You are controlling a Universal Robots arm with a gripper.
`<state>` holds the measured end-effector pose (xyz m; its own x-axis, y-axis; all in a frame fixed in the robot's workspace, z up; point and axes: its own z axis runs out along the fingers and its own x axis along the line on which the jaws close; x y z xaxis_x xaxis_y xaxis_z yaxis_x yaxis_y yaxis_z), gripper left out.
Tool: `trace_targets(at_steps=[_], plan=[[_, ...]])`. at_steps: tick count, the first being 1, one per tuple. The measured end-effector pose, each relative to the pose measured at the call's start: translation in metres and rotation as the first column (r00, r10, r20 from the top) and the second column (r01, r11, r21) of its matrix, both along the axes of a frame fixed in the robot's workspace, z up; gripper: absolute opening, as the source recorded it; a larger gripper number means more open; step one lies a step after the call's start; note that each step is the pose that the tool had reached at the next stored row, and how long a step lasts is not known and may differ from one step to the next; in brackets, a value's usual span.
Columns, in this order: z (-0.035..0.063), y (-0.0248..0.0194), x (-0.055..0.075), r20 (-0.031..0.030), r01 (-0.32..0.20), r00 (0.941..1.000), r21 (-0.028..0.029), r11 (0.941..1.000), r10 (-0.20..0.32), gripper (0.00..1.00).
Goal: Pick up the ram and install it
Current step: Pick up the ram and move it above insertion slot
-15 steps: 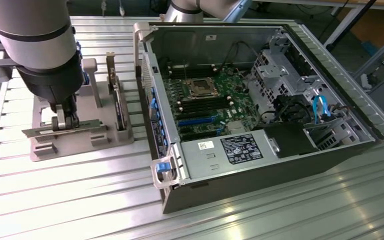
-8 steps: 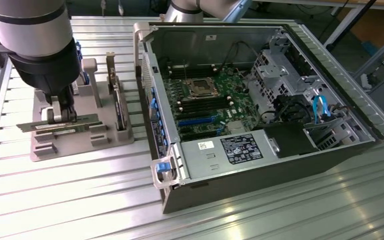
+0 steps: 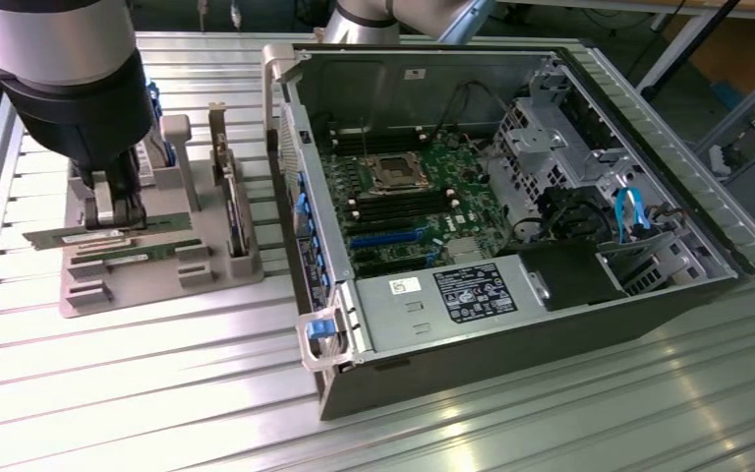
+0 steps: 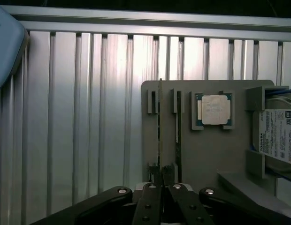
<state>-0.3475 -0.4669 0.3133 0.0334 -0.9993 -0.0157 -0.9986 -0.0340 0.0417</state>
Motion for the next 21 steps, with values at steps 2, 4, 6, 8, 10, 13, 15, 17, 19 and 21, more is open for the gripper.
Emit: trace_targets(at_steps=[2, 4, 6, 8, 10, 13, 15, 17, 19, 21], plan=[[0.0039, 0.0000, 0.000, 0.0000, 0.000, 1.0000, 0.0000, 1.0000, 0.000, 0.12], [0.0078, 0.0000, 0.000, 0.0000, 0.000, 1.0000, 0.0001, 1.0000, 0.000, 0.12], [0.0115, 0.0000, 0.000, 0.0001, 0.000, 1.0000, 0.0001, 1.0000, 0.000, 0.12], [0.0154, 0.0000, 0.000, 0.0000, 0.000, 1.0000, 0.0000, 1.0000, 0.000, 0.12], [0.0189, 0.0000, 0.000, 0.0000, 0.000, 1.0000, 0.0000, 1.0000, 0.000, 0.12], [0.0276, 0.0000, 0.000, 0.0000, 0.000, 1.0000, 0.0000, 1.0000, 0.000, 0.12], [0.0315, 0.0000, 0.001, 0.0000, 0.000, 1.0000, 0.0000, 1.0000, 0.000, 0.12], [0.0348, 0.0000, 0.001, 0.0000, 0.000, 1.0000, 0.0000, 1.0000, 0.000, 0.12], [0.0382, 0.0000, 0.001, 0.0000, 0.000, 1.0000, 0.0000, 1.0000, 0.000, 0.12], [0.0413, 0.0000, 0.001, 0.0000, 0.000, 1.0000, 0.0000, 1.0000, 0.000, 0.12]])
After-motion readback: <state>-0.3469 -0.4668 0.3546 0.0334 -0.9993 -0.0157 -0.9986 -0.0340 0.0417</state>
